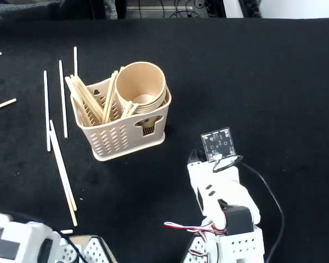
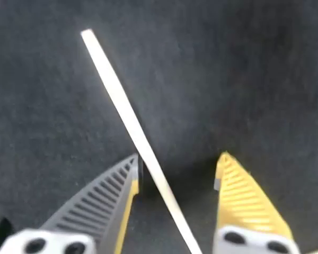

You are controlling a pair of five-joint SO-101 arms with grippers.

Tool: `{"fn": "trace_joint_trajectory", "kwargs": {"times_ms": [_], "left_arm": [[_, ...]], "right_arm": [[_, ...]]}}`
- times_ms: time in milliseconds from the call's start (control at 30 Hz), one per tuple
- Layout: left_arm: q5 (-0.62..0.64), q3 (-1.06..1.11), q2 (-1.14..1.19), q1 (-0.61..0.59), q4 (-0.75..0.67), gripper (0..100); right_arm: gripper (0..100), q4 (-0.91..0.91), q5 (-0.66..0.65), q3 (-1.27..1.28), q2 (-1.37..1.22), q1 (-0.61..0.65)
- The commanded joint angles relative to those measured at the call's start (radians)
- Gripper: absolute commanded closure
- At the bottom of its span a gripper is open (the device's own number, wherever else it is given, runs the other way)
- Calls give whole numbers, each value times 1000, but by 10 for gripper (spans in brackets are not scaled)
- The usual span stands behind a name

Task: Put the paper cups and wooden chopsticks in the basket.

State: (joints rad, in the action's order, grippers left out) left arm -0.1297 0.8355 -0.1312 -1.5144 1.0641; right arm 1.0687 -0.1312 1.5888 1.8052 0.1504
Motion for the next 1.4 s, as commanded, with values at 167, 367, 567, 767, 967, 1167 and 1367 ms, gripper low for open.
{"fn": "trace_joint_trajectory", "kwargs": {"times_ms": [167, 367, 567, 767, 967, 1167, 1367], "left_arm": [[-6, -177, 310, -13, -43, 818], [-137, -194, 229, 5, 94, 959], [-170, -182, -51, 88, 262, 970], [-101, -222, -417, 291, 430, 970], [167, -395, -787, 572, 439, 971], [353, -521, -961, 869, 301, 971], [465, -527, -977, 1073, -121, 972]], "right_arm": [[985, 3, -2, -15, 88, -5], [985, 3, -2, -15, 88, -5], [985, 3, -2, -15, 88, -5], [985, 3, -2, -15, 88, -5], [985, 3, -2, -15, 88, -5], [985, 3, -2, -15, 88, -5], [985, 3, -2, -15, 88, -5]]}}
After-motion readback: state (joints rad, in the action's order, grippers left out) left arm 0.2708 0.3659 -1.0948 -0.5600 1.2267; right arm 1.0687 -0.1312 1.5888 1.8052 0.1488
